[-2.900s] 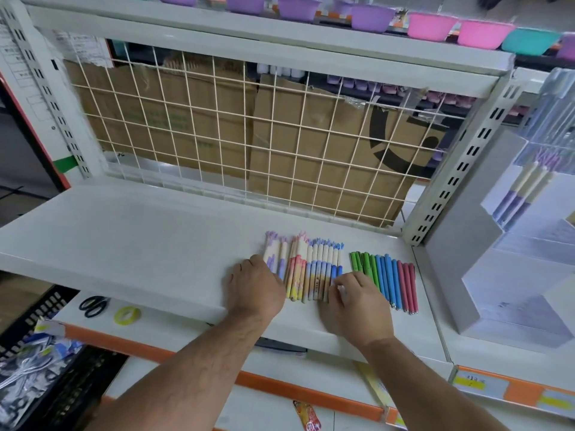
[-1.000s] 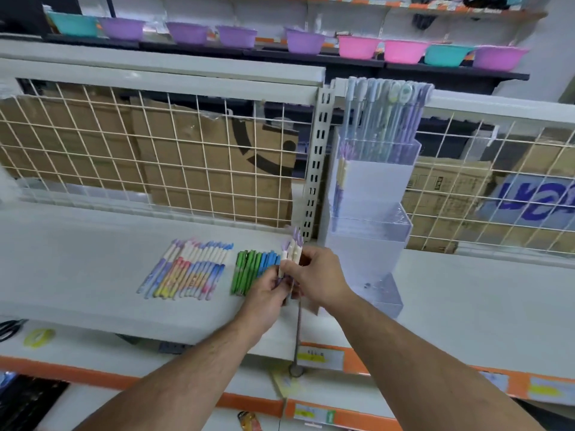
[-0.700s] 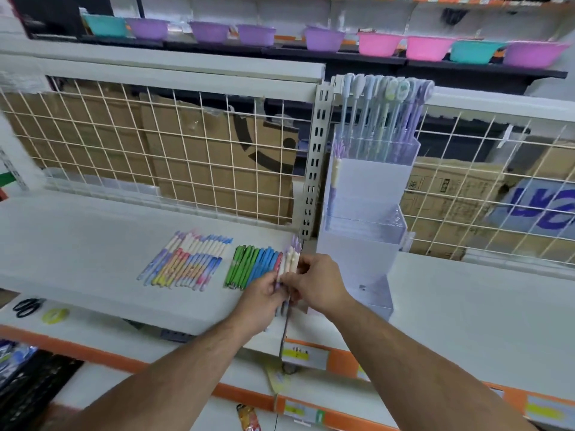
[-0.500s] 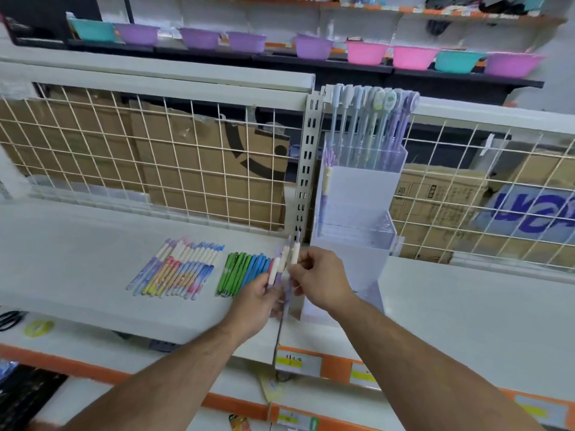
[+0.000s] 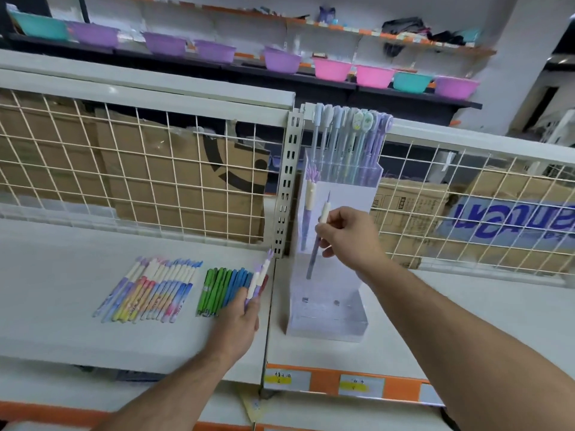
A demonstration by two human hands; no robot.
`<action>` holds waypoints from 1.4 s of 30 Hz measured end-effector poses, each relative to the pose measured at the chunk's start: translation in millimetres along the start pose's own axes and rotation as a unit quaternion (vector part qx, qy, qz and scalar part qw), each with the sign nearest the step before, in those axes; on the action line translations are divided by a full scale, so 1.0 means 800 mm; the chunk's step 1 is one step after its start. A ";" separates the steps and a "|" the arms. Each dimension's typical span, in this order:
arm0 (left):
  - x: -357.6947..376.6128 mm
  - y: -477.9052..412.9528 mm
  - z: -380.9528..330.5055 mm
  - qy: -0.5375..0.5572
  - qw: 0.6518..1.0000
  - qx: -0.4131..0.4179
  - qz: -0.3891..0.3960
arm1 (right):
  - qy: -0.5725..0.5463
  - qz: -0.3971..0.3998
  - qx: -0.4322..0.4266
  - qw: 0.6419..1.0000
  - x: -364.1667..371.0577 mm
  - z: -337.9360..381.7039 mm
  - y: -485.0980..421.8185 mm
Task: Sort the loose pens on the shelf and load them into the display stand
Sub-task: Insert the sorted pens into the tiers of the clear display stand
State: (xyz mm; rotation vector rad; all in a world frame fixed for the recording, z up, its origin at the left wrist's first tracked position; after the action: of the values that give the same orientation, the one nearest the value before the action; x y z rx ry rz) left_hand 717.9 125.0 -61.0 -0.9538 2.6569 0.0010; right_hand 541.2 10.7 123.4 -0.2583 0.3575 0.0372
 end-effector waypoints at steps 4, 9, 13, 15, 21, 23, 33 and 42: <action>0.003 0.000 -0.002 0.040 0.999 -0.012 0.013 | -0.010 -0.050 -0.006 0.999 -0.012 0.025 -0.030; 0.002 0.004 -0.003 0.057 0.998 -0.011 0.013 | -0.008 -0.105 -0.013 0.994 -0.016 0.046 -0.059; 0.001 0.001 -0.003 0.058 0.998 -0.009 0.007 | 0.018 -0.136 -0.024 0.990 -0.010 0.051 -0.076; 0.001 0.000 -0.001 0.056 0.998 -0.010 0.006 | 0.034 -0.139 -0.032 0.989 -0.004 0.049 -0.080; 0.003 -0.001 0.005 0.061 0.998 -0.022 0.006 | 0.096 -0.095 -0.038 0.990 0.018 0.034 -0.080; 0.004 -0.002 0.007 0.065 0.997 -0.028 0.009 | 0.109 -0.077 -0.032 0.990 0.023 0.025 -0.078; 0.008 -0.004 0.012 0.113 0.992 -0.045 0.024 | 0.142 -0.078 -0.031 0.986 0.017 0.010 -0.066; 0.006 -0.002 0.005 0.117 0.993 -0.002 0.022 | 0.105 0.097 0.080 0.986 0.078 -0.069 0.067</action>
State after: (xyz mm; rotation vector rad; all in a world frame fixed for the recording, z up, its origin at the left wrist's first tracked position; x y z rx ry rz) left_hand 716.6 120.9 -65.7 -0.9493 2.8913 -0.1007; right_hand 576.3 48.0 38.3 -0.0668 0.5923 0.1730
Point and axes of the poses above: each hand's wrist, its own y-axis away from the middle knuckle, its own x-axis out of the palm, z = x × y, the point moved 6 cm from there along -y, towards the middle knuckle, and after that the axes turned 13 degrees about -z, right-handed, at the moved point
